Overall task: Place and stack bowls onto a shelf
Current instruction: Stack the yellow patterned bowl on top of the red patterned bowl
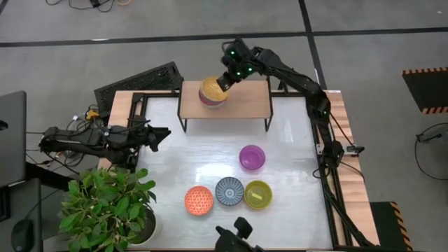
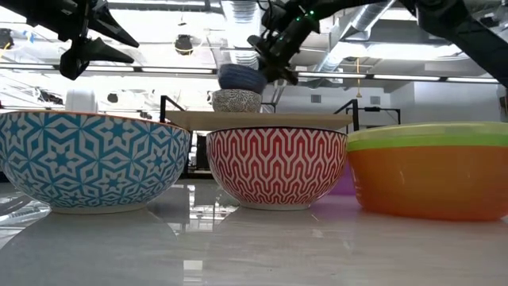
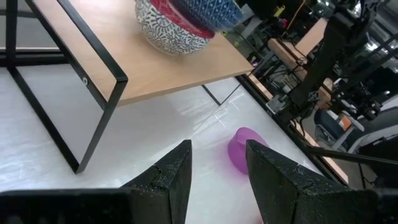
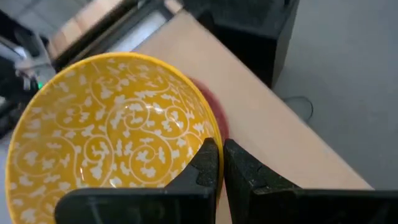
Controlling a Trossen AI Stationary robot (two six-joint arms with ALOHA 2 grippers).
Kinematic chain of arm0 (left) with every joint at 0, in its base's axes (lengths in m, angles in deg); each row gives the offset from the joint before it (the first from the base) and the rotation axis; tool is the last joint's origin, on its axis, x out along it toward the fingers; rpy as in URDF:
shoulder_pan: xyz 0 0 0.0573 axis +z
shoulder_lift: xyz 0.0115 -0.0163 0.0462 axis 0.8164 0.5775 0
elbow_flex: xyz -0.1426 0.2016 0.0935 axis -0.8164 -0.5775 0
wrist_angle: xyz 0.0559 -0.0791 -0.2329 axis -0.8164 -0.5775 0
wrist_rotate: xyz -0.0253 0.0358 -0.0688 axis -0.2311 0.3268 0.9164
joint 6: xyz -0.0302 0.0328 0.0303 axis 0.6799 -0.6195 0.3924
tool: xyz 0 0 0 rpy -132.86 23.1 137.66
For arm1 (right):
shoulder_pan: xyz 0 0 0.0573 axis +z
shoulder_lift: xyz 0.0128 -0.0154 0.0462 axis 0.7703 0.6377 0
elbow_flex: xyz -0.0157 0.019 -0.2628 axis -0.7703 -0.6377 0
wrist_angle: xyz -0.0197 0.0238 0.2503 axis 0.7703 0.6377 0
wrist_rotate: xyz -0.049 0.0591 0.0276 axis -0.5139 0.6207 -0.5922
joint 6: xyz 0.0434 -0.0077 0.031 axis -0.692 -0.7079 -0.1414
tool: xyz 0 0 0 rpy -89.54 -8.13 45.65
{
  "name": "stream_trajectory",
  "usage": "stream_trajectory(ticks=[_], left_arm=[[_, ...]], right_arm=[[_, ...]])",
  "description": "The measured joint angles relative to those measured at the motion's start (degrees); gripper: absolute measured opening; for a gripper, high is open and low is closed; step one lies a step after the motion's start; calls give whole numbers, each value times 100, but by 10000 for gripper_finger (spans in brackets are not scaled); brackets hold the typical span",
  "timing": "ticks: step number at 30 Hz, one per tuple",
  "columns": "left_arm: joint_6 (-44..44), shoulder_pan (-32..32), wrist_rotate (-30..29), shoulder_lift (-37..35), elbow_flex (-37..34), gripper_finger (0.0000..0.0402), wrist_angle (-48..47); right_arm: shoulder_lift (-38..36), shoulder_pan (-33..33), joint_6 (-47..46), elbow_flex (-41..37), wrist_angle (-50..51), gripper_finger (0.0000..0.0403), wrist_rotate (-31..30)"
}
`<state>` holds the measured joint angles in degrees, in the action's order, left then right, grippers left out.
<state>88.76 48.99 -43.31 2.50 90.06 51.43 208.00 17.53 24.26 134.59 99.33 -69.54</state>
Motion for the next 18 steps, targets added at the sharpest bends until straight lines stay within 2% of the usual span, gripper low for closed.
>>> stream_trajectory(ticks=[8, 14, 18], left_arm=[[47, 0, -1, 1, 0, 135, -121], [45, 0, -3, 1, 0, 135, -120], [45, 0, -3, 0, 0, 135, -122]], right_arm=[[87, -30, 91, 2, 24, 32, -13], [87, -30, 161, 2, 18, 33, -261], [87, -24, 139, 2, 1, 69, -264]])
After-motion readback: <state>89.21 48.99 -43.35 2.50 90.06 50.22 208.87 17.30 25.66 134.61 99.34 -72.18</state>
